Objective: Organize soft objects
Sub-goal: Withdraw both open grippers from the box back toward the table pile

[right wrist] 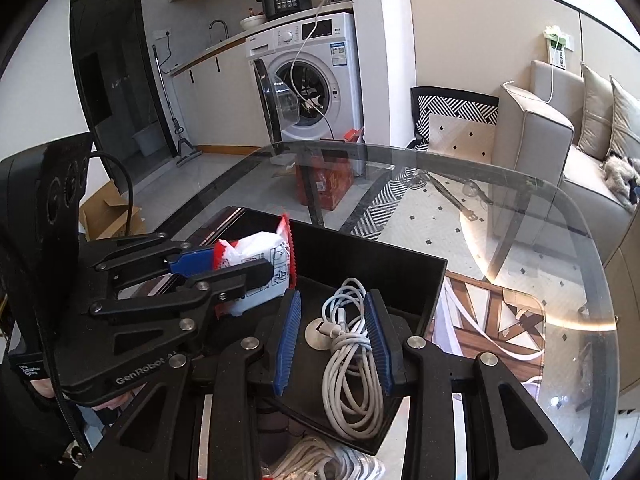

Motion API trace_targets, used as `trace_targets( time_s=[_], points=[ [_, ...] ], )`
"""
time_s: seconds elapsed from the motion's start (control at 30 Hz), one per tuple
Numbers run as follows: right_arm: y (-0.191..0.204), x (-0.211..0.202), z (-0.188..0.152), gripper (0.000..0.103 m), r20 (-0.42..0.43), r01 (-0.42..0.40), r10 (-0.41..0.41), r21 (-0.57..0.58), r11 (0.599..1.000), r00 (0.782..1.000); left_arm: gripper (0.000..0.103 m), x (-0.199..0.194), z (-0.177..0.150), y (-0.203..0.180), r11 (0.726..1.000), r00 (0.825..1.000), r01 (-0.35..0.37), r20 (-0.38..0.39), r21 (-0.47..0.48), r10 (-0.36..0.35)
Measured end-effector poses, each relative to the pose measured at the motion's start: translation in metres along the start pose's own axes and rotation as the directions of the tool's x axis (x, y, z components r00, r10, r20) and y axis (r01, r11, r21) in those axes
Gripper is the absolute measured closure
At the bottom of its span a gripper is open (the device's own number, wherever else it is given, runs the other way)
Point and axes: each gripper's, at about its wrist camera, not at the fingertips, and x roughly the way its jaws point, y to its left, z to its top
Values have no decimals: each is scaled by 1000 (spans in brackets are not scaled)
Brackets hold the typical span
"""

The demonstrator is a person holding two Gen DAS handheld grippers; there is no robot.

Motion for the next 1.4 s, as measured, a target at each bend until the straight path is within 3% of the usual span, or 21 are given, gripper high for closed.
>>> trace_targets(
  time_s=[0.23, 0.3, 0.33, 0.4, 0.47, 0.53, 0.6, 0.67, 0.73, 0.77, 1.4],
  points=[
    [-1, 1, -3, 69, -2, 0, 0, -15, 1000, 1000, 81, 5, -4, -1, 1000, 1000, -9, -19, 4, 9],
    [-2, -4, -4, 67, 16, -4, 4, -23, 1000, 1000, 72, 4, -5, -1, 1000, 1000, -10, -22, 8, 11],
    [-1, -7, -6, 59, 31, -2, 2, -23, 1000, 1000, 60, 2, -4, -1, 1000, 1000, -14, -20, 8, 14],
    [-2, -17, -8, 48, 65, -5, 6, -17, 1000, 998, 50, -3, -5, 0, 1000, 1000, -19, -9, 2, 19],
    [-1, -27, -12, 38, 92, 3, -2, -14, 1000, 996, 50, -9, -7, 1, 1000, 1000, -13, -3, 1, 13],
    [-3, -36, -16, 18, 107, 18, -17, -8, 1000, 994, 49, -15, -8, 3, 1000, 1000, -4, -1, -1, 4],
    [-4, -45, -21, 9, 121, 14, -15, 3, 1000, 993, 46, -22, -11, 4, 1000, 1000, 4, 6, -8, -4],
    [-4, -54, -27, 5, 135, 16, -18, 12, 1000, 991, 31, -30, -15, 3, 1000, 1000, 9, 9, -11, -9],
    [-3, -62, -34, 0, 138, 23, -25, 20, 1000, 990, 4, -40, -20, 2, 1000, 999, 4, 36, -22, -3],
    [-3, -66, -39, 0, 139, 26, -29, 22, 999, 990, 1, -45, -22, 2, 999, 998, -17, 54, -28, 18],
    [21, -101, -110, 0, 87, 25, -29, 49, 998, 996, 0, -102, -59, -3, 996, 995, -43, 85, -75, 49]
  ],
)
